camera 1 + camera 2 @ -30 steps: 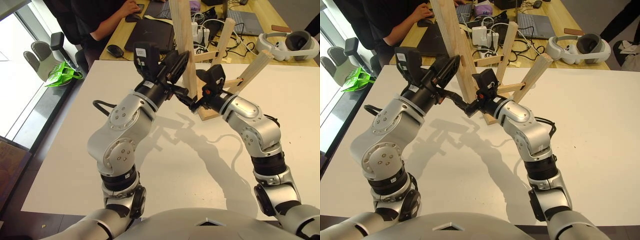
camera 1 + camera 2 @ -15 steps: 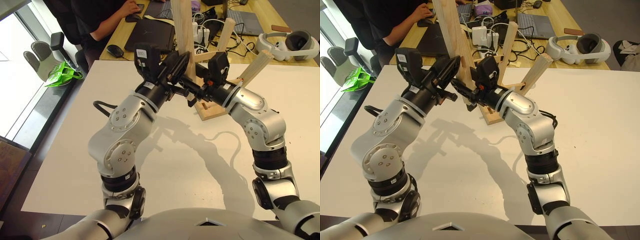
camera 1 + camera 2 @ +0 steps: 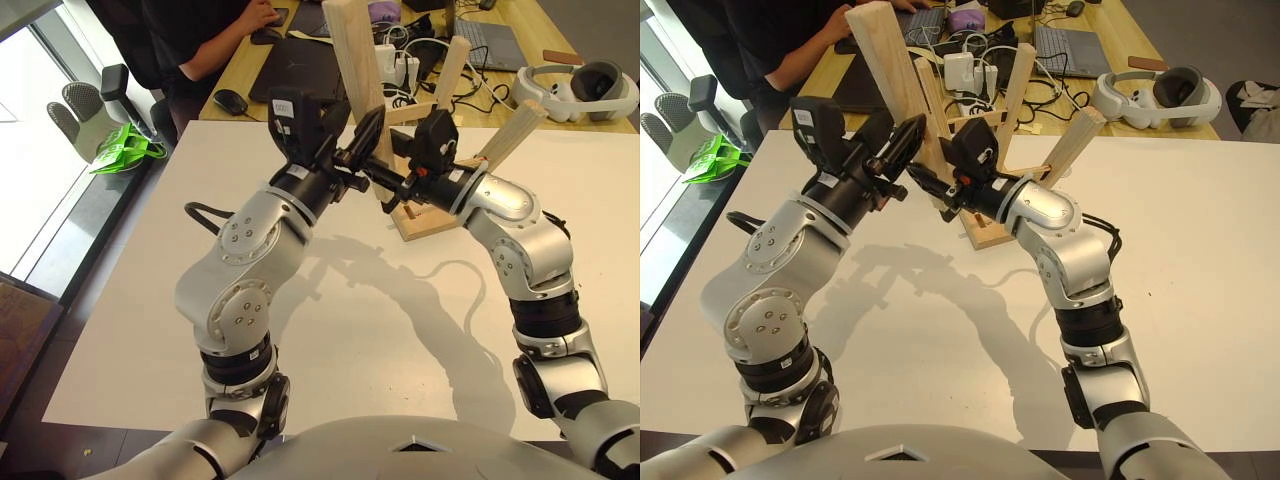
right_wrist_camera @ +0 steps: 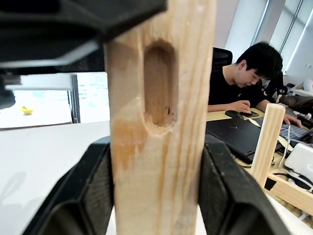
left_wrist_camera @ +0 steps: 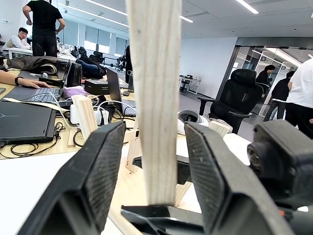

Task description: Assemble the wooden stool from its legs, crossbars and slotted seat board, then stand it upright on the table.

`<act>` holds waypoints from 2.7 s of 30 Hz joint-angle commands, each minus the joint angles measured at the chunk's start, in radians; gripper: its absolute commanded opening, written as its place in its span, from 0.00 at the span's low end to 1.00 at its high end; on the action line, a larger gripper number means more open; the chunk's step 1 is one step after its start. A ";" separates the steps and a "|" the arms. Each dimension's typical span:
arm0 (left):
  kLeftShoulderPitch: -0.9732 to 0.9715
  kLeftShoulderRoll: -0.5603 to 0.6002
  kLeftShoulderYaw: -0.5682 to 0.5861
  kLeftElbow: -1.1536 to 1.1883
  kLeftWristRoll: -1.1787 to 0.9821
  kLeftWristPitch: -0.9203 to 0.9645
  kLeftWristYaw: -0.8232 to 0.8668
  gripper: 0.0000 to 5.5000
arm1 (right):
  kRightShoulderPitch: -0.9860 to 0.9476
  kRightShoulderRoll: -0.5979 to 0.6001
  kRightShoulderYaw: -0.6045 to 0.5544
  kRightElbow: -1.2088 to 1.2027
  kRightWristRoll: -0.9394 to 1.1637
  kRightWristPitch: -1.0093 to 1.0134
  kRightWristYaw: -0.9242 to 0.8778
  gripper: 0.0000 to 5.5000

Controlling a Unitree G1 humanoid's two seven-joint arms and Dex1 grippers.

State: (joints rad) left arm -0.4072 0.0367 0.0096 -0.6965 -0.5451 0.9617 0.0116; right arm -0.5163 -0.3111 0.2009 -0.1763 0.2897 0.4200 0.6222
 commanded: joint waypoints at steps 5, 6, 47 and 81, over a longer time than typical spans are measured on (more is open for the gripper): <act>-0.020 -0.004 0.028 -0.013 -0.047 0.032 0.011 0.40 | 0.005 -0.133 0.017 0.079 -0.143 -0.266 0.129 0.37; -0.020 -0.003 0.029 -0.014 -0.051 0.031 0.011 0.40 | 0.010 -0.139 0.017 0.085 -0.154 -0.286 0.136 0.37; -0.028 0.056 0.193 -0.013 -0.132 -0.060 0.085 0.18 | -0.114 -0.249 -0.222 -0.058 0.125 -0.110 0.256 0.67; -0.130 -0.083 -0.010 0.283 0.174 -0.051 0.231 0.18 | -0.008 0.144 -0.627 0.356 0.331 0.195 -0.564 0.67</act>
State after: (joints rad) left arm -0.5614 -0.0710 -0.0197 -0.3856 -0.3850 0.8763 0.2389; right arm -0.5809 -0.1949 -0.4368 0.2608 0.5915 0.5509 0.0831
